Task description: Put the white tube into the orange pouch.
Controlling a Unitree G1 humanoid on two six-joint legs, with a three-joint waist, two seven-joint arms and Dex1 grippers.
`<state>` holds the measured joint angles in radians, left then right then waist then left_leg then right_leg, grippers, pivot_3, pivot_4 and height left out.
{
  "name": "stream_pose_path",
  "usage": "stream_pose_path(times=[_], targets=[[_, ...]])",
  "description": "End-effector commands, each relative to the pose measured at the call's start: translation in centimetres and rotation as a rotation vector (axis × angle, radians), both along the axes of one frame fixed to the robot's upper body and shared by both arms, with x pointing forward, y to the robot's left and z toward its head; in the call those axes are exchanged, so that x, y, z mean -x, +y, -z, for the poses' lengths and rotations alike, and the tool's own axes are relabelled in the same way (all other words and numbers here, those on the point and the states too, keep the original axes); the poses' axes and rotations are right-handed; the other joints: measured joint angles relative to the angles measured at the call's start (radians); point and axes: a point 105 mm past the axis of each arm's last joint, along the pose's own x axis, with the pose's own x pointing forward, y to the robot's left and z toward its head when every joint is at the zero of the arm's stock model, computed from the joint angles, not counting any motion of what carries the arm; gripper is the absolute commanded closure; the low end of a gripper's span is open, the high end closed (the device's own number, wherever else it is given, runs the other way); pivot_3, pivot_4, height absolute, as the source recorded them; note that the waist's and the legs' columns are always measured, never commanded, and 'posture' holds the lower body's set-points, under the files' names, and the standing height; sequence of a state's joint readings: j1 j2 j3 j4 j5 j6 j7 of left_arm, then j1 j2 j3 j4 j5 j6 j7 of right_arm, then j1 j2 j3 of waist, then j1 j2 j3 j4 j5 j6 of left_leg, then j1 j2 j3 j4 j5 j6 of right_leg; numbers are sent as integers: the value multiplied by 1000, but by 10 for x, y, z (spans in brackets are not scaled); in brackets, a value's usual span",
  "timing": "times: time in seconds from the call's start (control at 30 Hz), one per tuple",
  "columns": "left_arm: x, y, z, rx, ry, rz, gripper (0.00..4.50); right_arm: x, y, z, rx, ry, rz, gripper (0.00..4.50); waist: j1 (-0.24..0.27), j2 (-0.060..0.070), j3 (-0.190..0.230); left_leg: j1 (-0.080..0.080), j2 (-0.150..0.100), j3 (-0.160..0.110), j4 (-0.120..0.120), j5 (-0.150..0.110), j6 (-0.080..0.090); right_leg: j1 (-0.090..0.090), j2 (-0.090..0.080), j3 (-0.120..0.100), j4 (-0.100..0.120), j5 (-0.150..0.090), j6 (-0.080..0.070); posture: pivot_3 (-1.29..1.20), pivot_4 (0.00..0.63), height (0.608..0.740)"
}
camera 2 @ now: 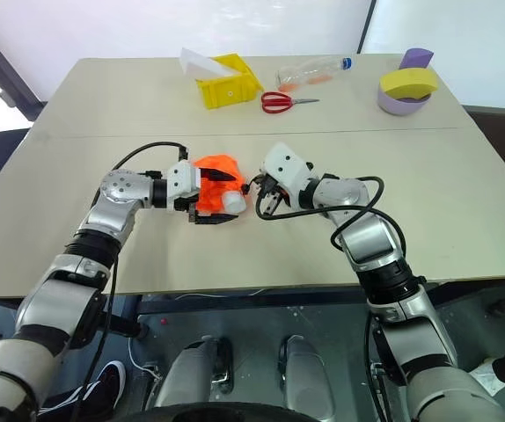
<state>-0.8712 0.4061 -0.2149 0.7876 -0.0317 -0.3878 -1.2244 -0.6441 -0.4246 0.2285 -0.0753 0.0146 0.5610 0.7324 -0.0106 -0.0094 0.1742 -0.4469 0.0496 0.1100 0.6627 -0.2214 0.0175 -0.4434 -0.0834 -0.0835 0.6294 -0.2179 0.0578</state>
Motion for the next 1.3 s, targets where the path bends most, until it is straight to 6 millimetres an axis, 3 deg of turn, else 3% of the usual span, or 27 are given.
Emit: stream_pose_path(times=[0.03,0.23,0.37,0.47,0.7,0.87,1.1,1.3], targets=[[-3,-14,-18,-7,-77,20,126,3,5,-31,-25,-100,-22,4483,0,0,0,0,0,0,0,0,0,0,0,0,0,0,0,0,150,740],[-9,-17,-38,108,-78,-27,126,6,8,-33,-20,-101,-43,4483,-2,0,0,0,0,0,0,0,0,0,1,0,1,0,0,0,150,740],[-11,-14,-32,103,-47,-54,126,8,9,-34,-32,-94,-49,4483,-3,0,0,0,0,0,0,0,0,0,1,0,1,0,0,0,150,740],[-9,-23,-30,141,-5,-45,970,9,10,-33,-34,-90,-54,4500,0,0,0,0,0,0,0,0,0,0,1,0,1,1,2,0,150,740],[-5,-24,-32,194,29,-56,4369,11,10,-26,-22,-68,-62,4500,-3,0,0,0,0,0,0,0,0,0,1,0,1,1,2,0,150,740],[3,-20,-28,174,28,-39,4366,10,7,-22,-15,-58,-53,4500,-3,0,0,1,1,-1,0,0,0,0,1,0,1,1,2,0,150,740],[18,7,-16,18,-47,2,4366,-5,-21,-23,-21,-63,49,4500,-3,0,0,1,1,-1,0,0,0,0,0,0,1,0,0,0,150,740],[28,22,-17,-66,-136,53,4366,-12,-33,-23,-19,-71,97,4500,-3,0,0,1,1,0,0,0,0,0,0,0,1,0,-1,0,150,740]])
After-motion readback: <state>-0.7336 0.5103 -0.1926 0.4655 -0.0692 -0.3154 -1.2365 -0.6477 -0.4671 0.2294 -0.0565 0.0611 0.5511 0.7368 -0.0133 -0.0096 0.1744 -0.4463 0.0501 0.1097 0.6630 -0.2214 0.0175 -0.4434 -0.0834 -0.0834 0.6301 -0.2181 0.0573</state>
